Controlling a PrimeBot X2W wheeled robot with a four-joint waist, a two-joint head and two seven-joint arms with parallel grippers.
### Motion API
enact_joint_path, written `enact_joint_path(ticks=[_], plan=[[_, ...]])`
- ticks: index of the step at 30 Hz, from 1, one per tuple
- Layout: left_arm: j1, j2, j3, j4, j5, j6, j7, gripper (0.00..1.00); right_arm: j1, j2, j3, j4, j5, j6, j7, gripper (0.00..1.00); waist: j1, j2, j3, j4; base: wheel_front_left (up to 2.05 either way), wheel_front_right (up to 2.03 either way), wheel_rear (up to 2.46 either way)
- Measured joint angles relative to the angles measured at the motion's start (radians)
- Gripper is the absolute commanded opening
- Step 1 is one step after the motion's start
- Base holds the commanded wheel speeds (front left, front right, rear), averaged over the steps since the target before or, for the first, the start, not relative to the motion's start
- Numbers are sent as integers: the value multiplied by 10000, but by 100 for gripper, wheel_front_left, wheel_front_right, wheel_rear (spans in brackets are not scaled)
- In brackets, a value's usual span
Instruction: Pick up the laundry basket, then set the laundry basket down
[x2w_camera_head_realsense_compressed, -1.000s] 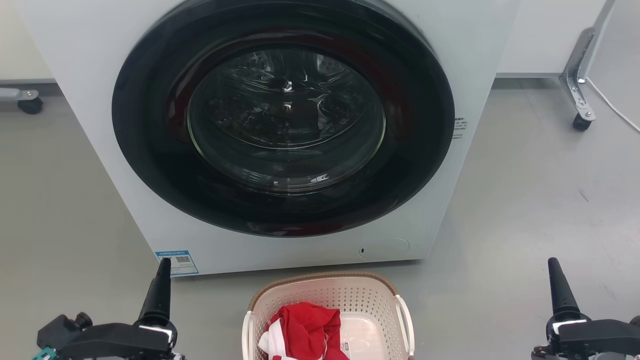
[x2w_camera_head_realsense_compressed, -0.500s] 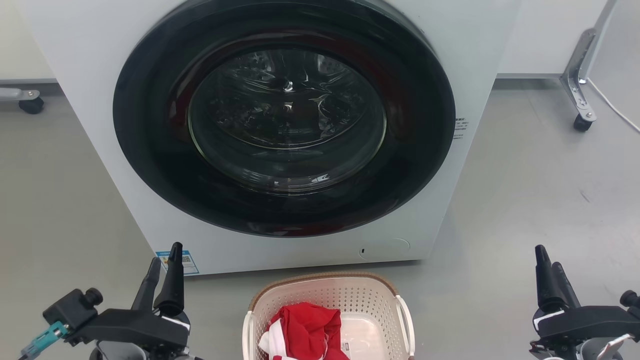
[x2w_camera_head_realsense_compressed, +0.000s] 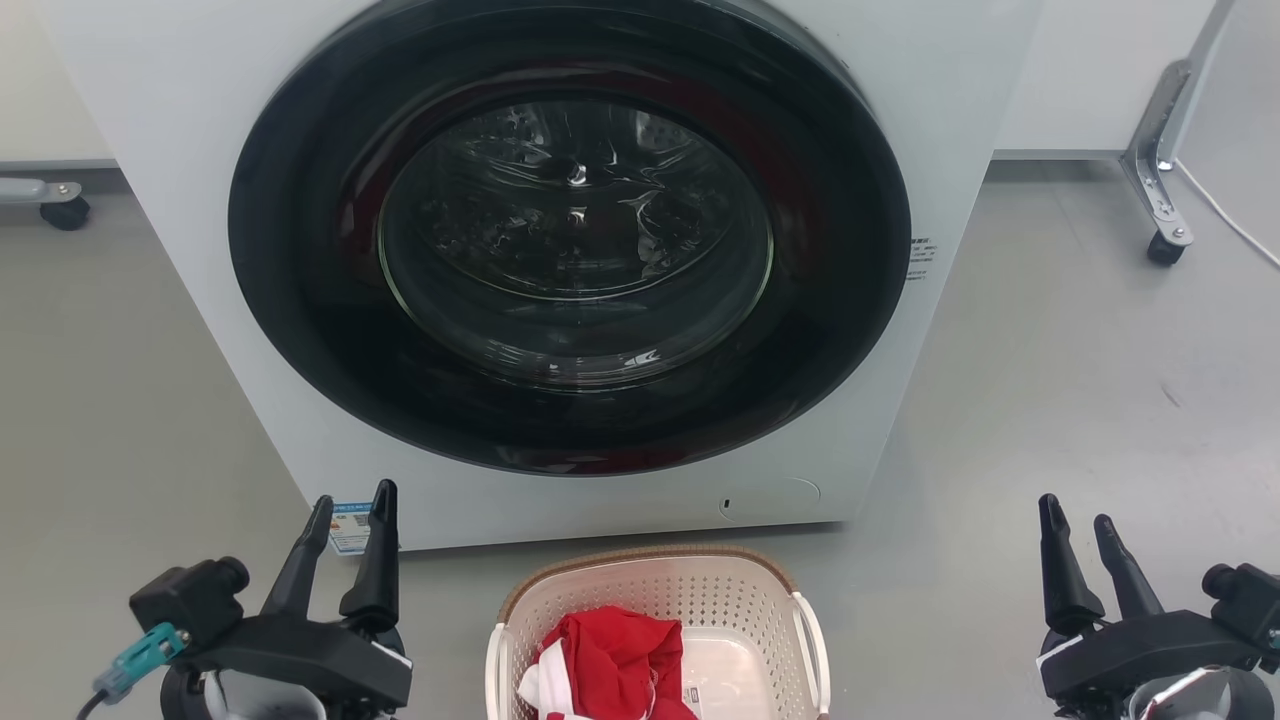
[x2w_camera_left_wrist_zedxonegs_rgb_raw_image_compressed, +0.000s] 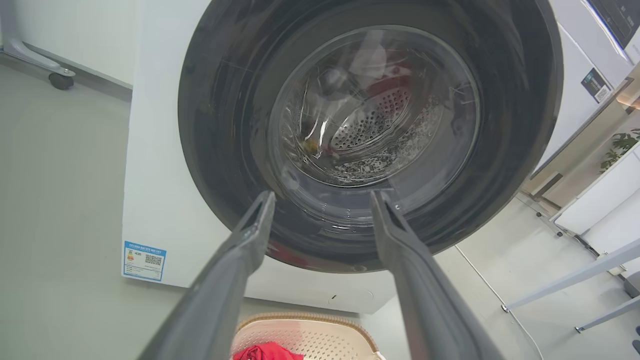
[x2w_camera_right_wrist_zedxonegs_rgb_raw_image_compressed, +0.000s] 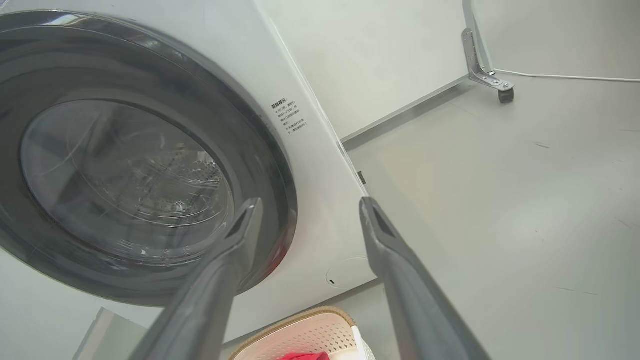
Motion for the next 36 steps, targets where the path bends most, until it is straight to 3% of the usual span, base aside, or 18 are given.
enact_joint_path(ticks=[14, 36], plan=[[6, 146, -564, -140, 1733, 332, -541, 100, 0, -188, 487, 38, -1950, -337, -520, 100, 0, 0, -10, 36, 0, 0, 0], [15, 192, -1012, 115, 3731, 890, -1235, 100, 0, -336, 848, 169, -4326, -535, -1231, 100, -2, 0, -21, 87, 0, 0, 0]])
